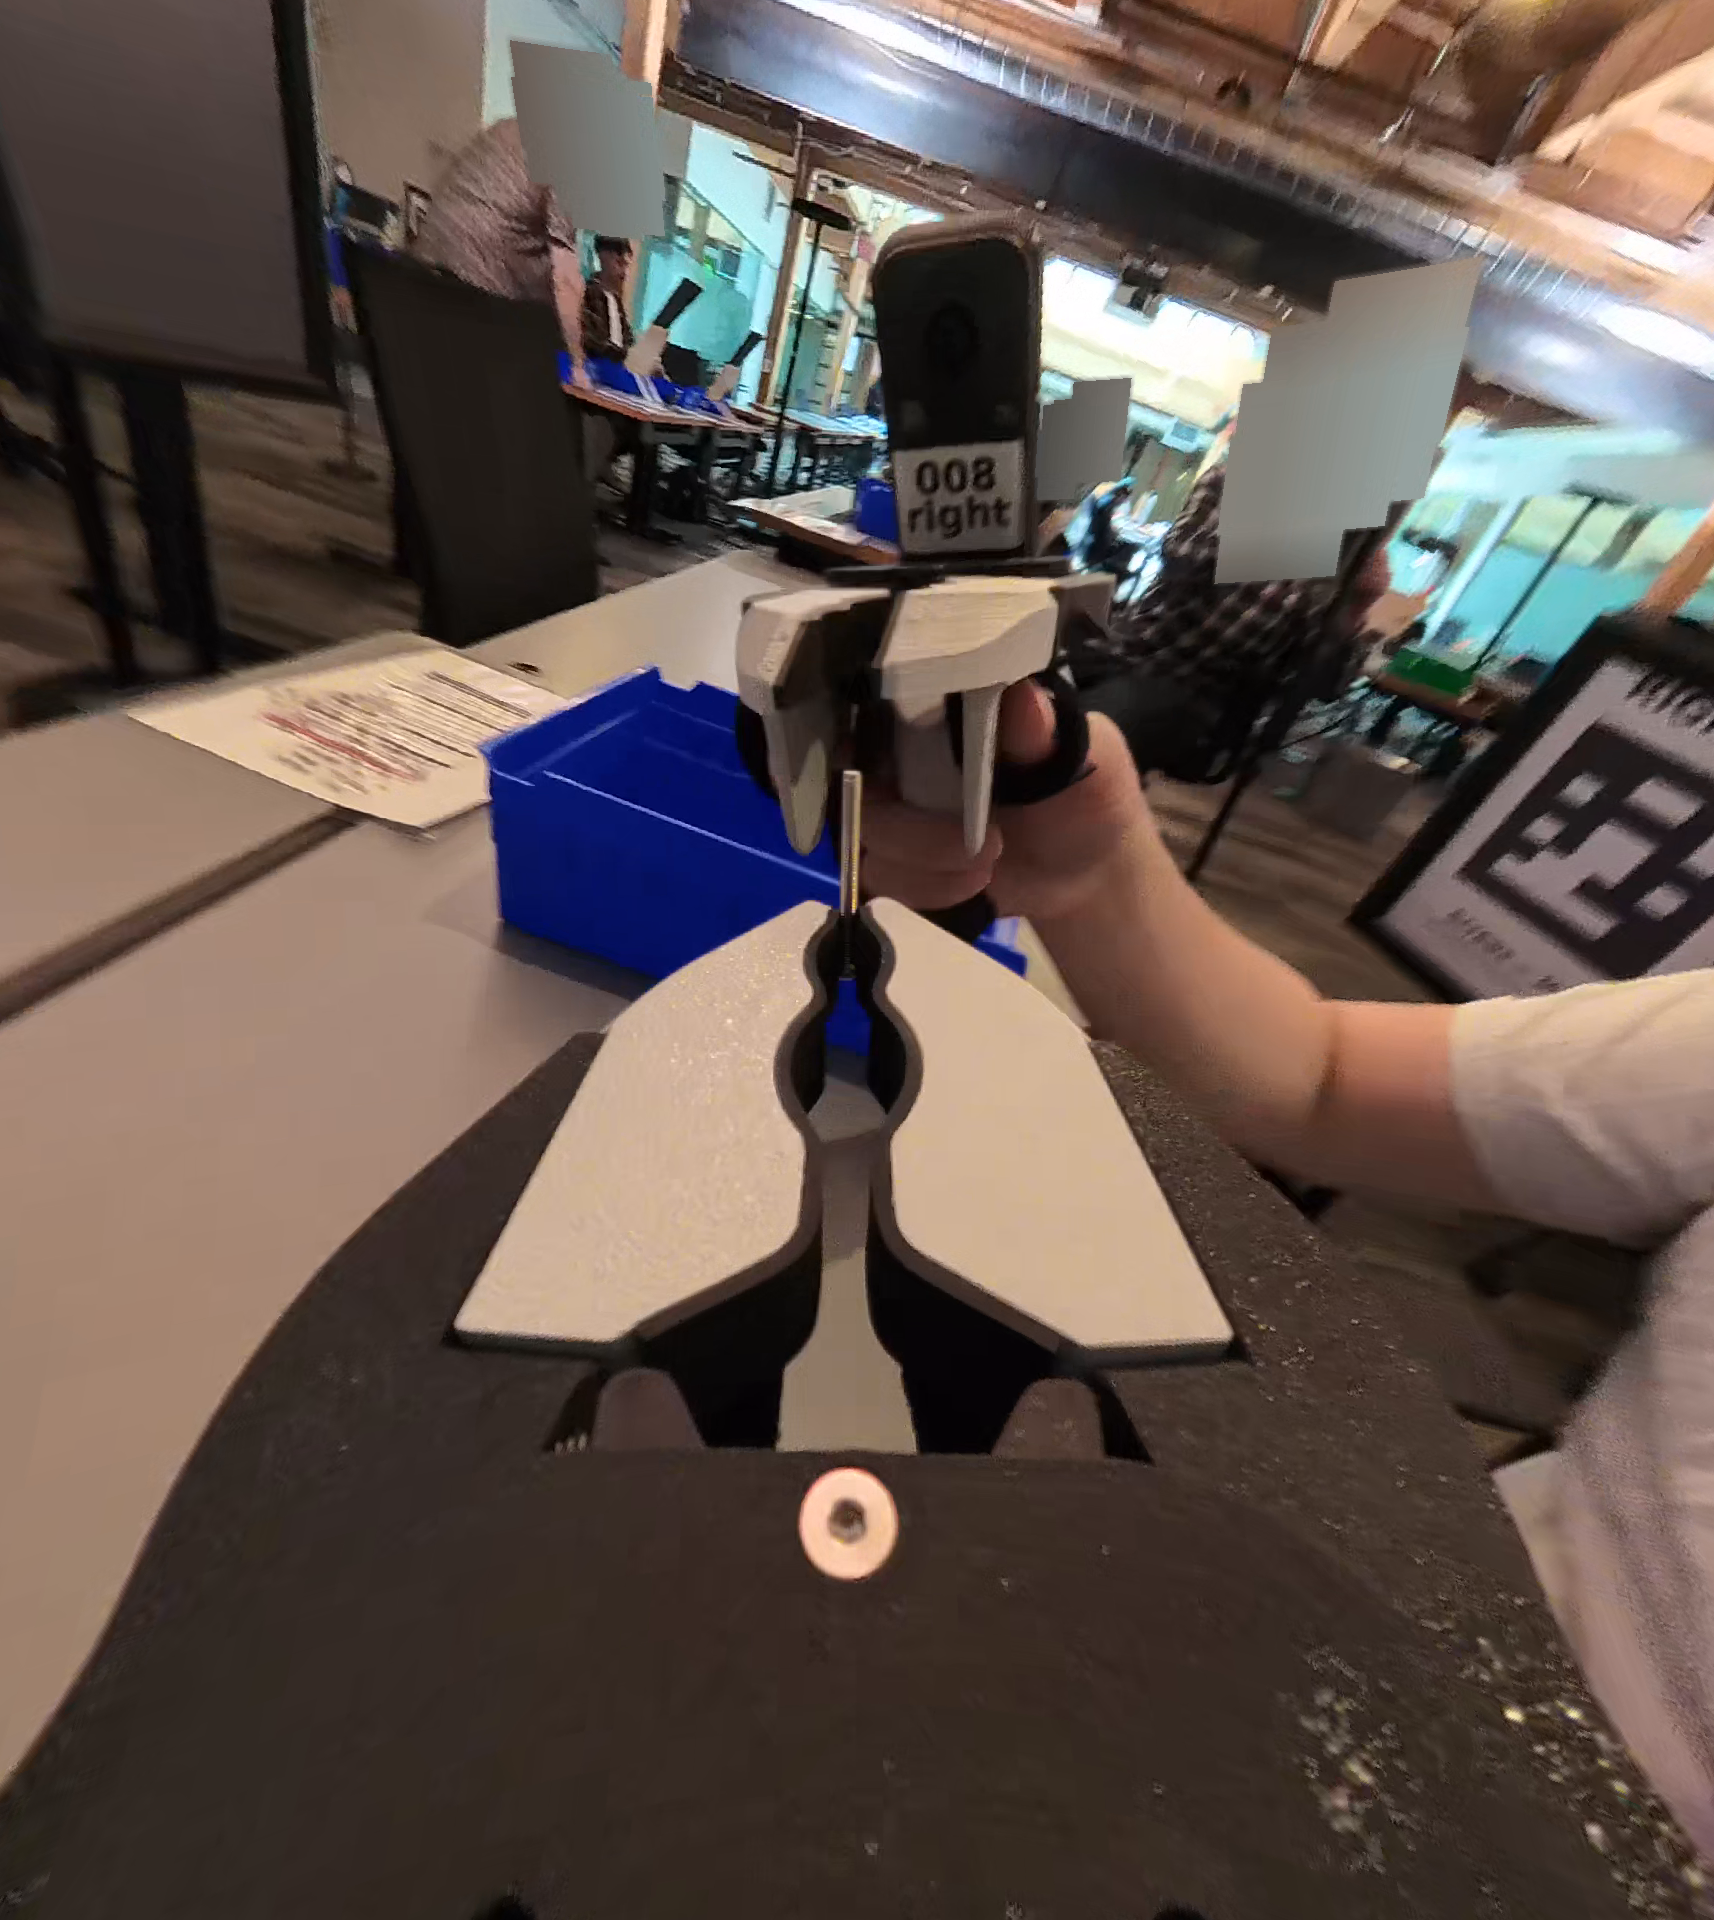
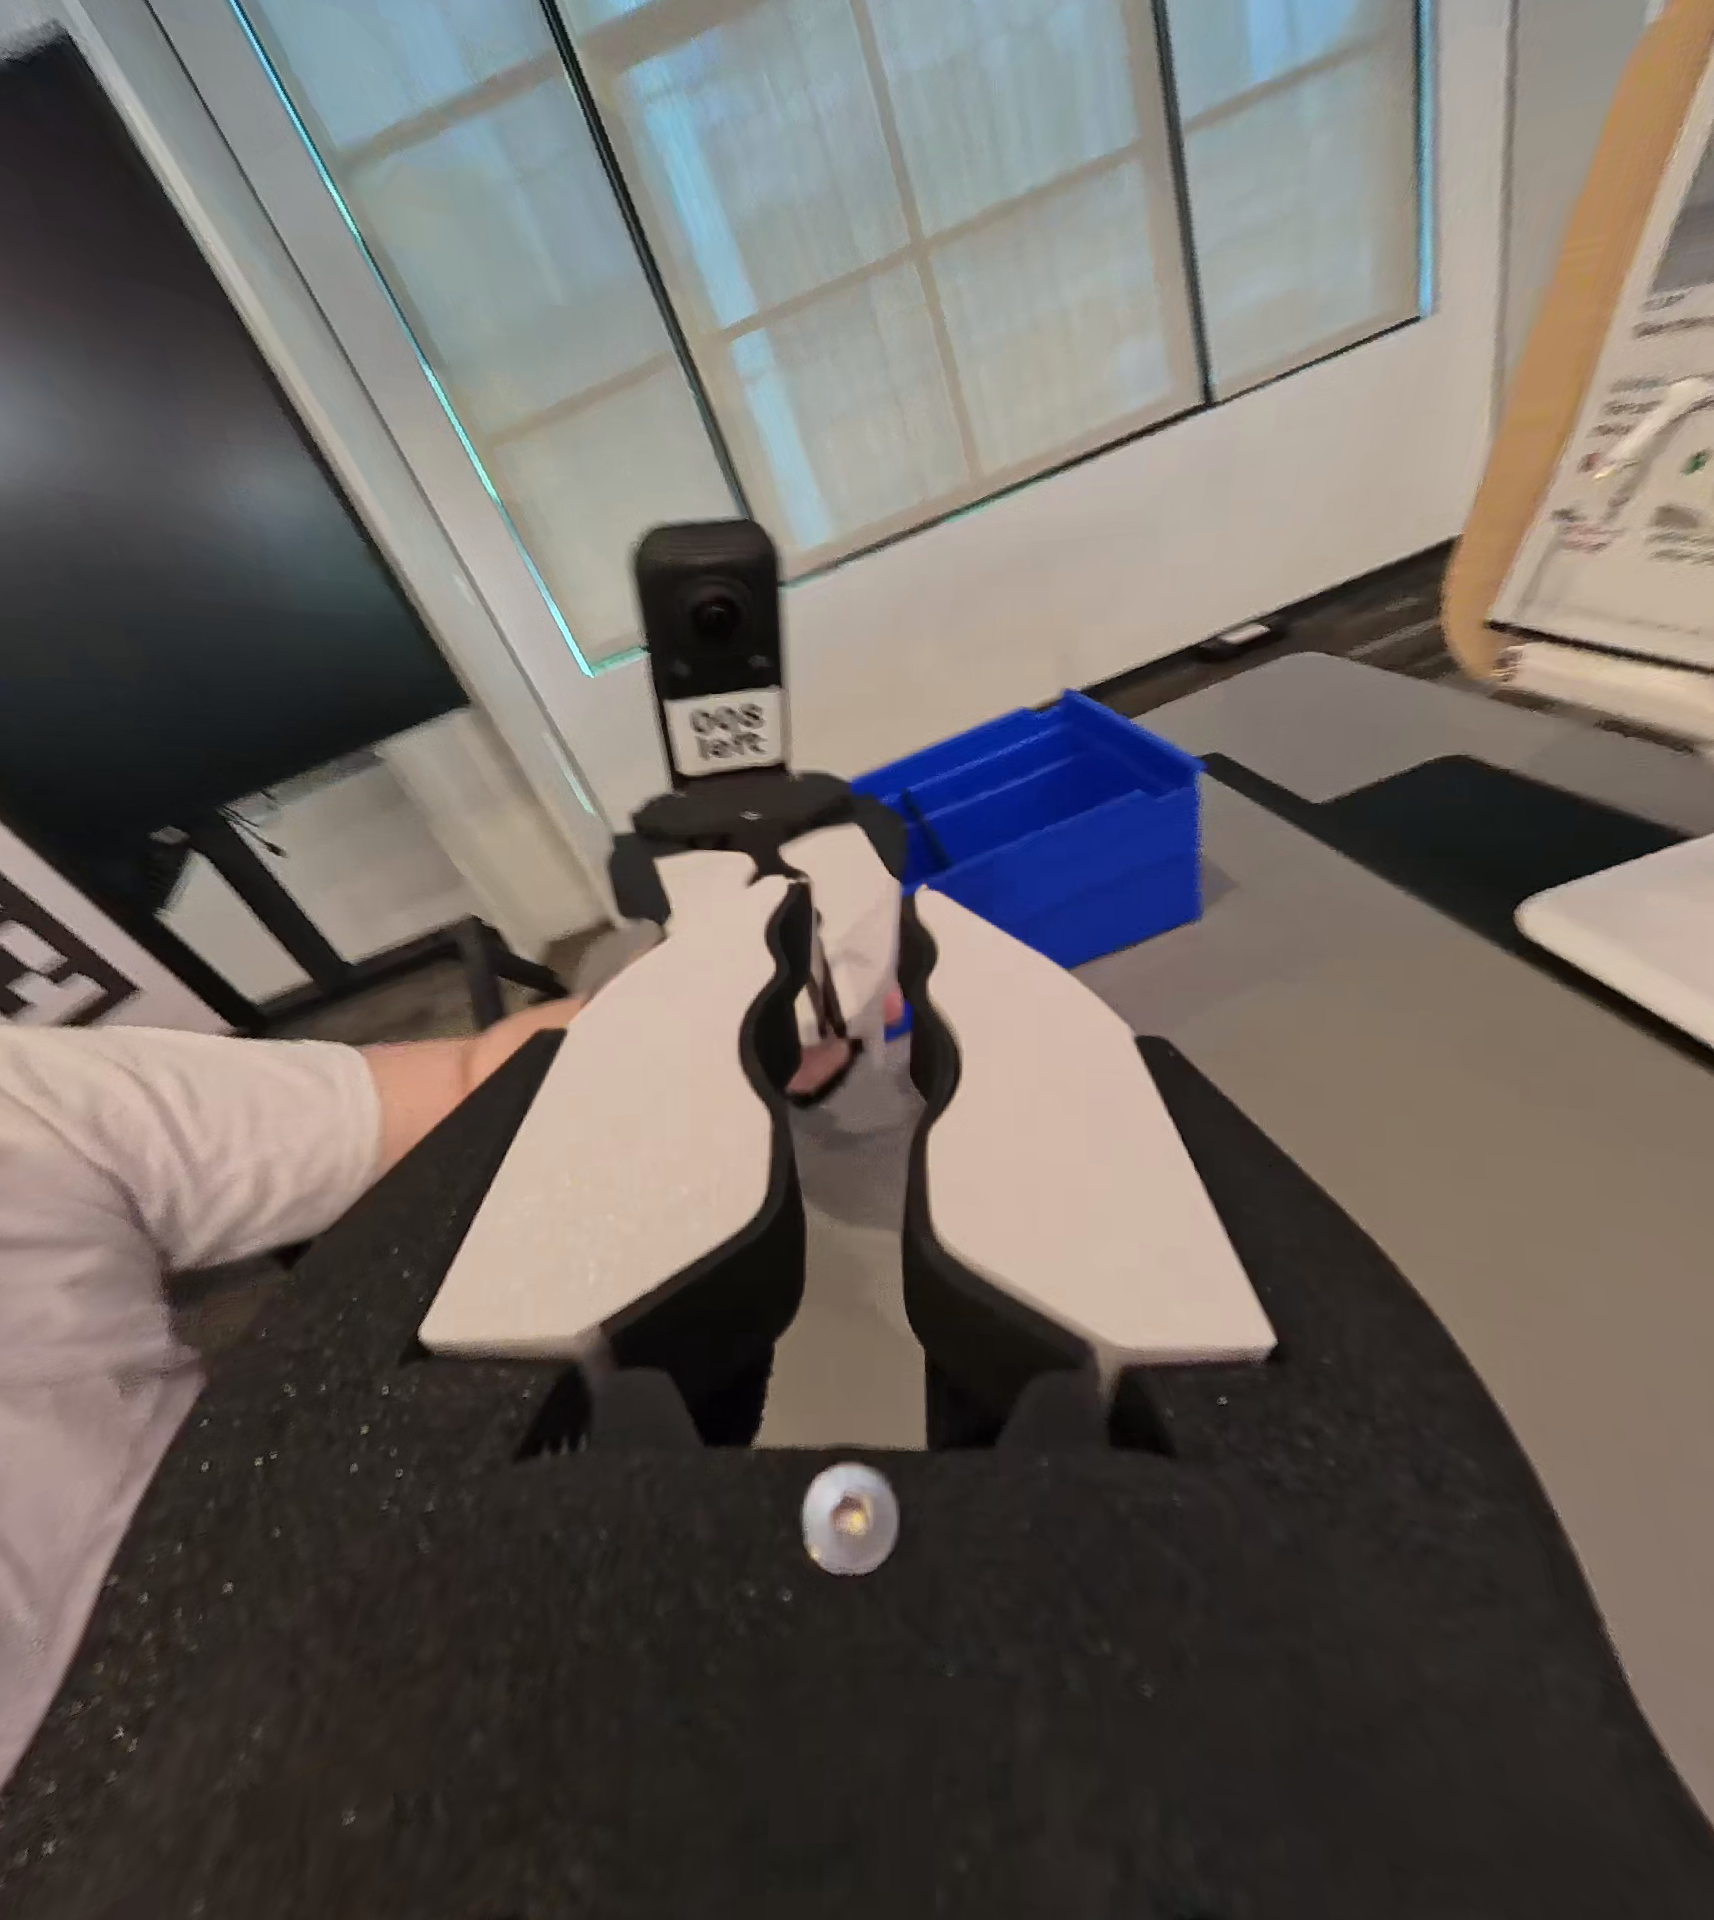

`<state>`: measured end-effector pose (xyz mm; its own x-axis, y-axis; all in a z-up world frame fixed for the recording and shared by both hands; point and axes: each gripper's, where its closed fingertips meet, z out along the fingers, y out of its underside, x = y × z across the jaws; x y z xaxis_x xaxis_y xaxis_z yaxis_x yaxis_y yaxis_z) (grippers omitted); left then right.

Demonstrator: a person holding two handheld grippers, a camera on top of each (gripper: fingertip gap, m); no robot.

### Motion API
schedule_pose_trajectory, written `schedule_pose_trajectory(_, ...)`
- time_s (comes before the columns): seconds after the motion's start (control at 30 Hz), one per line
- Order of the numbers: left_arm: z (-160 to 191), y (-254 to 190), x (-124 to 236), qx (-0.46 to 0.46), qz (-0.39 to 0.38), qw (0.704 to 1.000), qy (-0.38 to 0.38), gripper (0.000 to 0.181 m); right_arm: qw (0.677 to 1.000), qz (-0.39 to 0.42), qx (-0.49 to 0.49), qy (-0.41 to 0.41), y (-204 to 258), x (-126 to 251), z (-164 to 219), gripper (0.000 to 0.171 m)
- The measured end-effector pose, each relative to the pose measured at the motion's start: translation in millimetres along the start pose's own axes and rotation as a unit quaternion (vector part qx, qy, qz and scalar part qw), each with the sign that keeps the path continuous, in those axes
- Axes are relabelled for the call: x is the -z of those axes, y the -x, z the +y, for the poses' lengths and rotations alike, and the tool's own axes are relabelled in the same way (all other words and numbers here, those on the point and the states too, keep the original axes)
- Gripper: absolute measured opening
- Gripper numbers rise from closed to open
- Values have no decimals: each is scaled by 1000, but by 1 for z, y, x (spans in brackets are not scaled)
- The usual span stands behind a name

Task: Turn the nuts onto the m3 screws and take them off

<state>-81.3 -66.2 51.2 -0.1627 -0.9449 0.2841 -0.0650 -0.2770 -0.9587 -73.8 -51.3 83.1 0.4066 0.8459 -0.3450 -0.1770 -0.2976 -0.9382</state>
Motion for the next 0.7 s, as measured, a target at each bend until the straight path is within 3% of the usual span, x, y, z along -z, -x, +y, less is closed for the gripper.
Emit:
schedule_pose_trajectory(0.07,-2,5,4,-59,-36,998,6,2,998,30,26,40,-5,8,4,16)
schedule_pose_trajectory(0.17,-7,7,9,-111,-63,992,8,1,981,85,53,168,-21,16,36,17)
schedule_pose_trajectory(0.3,-15,18,23,-127,-104,986,24,2,917,165,95,350,-50,22,98,19)
schedule_pose_trajectory(0.43,-31,29,44,-129,-151,980,26,2,861,161,81,475,-62,11,164,13)
schedule_pose_trajectory(0.57,-47,31,63,-133,-181,974,27,2,811,184,93,547,-79,10,206,13)
schedule_pose_trajectory(0.7,-59,26,74,-122,-182,976,15,2,815,191,86,541,-87,2,214,11)
